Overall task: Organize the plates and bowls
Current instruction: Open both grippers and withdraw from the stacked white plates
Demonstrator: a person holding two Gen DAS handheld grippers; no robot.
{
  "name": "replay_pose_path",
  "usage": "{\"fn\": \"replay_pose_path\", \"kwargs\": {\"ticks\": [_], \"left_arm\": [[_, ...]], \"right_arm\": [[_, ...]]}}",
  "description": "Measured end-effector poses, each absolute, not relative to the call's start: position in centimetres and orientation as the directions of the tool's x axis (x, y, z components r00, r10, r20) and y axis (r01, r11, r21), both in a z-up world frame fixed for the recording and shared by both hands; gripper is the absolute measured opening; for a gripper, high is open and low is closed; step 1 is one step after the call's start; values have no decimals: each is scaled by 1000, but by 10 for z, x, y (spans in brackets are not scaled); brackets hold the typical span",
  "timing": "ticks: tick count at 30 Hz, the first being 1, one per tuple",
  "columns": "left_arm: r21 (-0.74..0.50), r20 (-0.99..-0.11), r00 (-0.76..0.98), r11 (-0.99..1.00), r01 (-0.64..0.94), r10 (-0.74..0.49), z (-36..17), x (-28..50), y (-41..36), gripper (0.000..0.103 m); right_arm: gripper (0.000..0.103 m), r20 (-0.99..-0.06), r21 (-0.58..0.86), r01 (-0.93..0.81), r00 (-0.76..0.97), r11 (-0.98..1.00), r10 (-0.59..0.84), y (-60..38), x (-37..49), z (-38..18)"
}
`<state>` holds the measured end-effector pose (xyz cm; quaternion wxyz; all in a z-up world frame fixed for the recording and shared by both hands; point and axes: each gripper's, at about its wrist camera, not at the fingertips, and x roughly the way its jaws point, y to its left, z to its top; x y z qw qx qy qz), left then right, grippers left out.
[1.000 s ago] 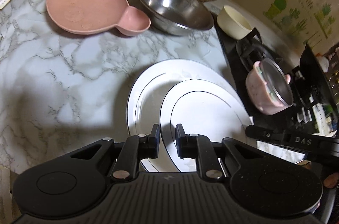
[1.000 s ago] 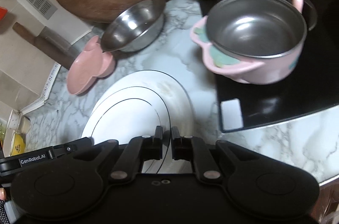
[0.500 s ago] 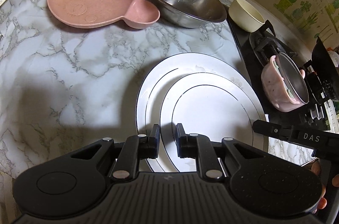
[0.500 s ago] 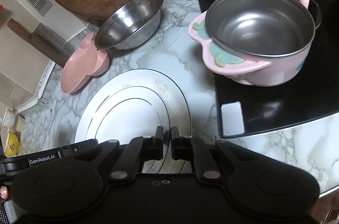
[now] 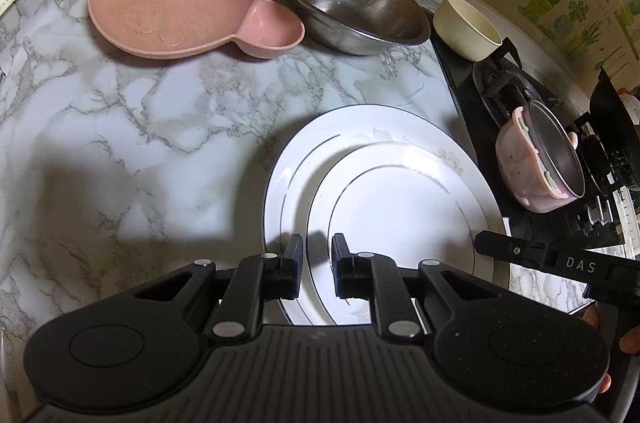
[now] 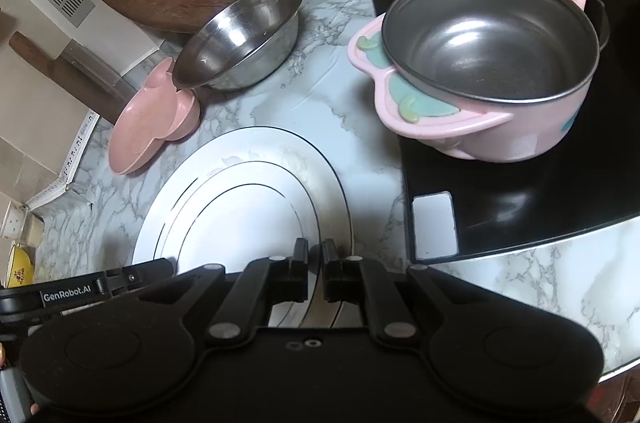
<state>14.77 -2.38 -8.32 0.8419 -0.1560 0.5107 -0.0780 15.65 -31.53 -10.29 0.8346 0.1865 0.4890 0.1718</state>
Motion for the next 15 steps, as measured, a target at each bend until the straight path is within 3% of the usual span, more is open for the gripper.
{"fn": "replay_pose_path", "kwargs": {"ticks": [15], "left_arm": [[-330,-804,525,944,-5,-278,-64,129,-14,14]], "right_arm": [[9,-760,406,-152,491,901,425,-302,156,-92]]}}
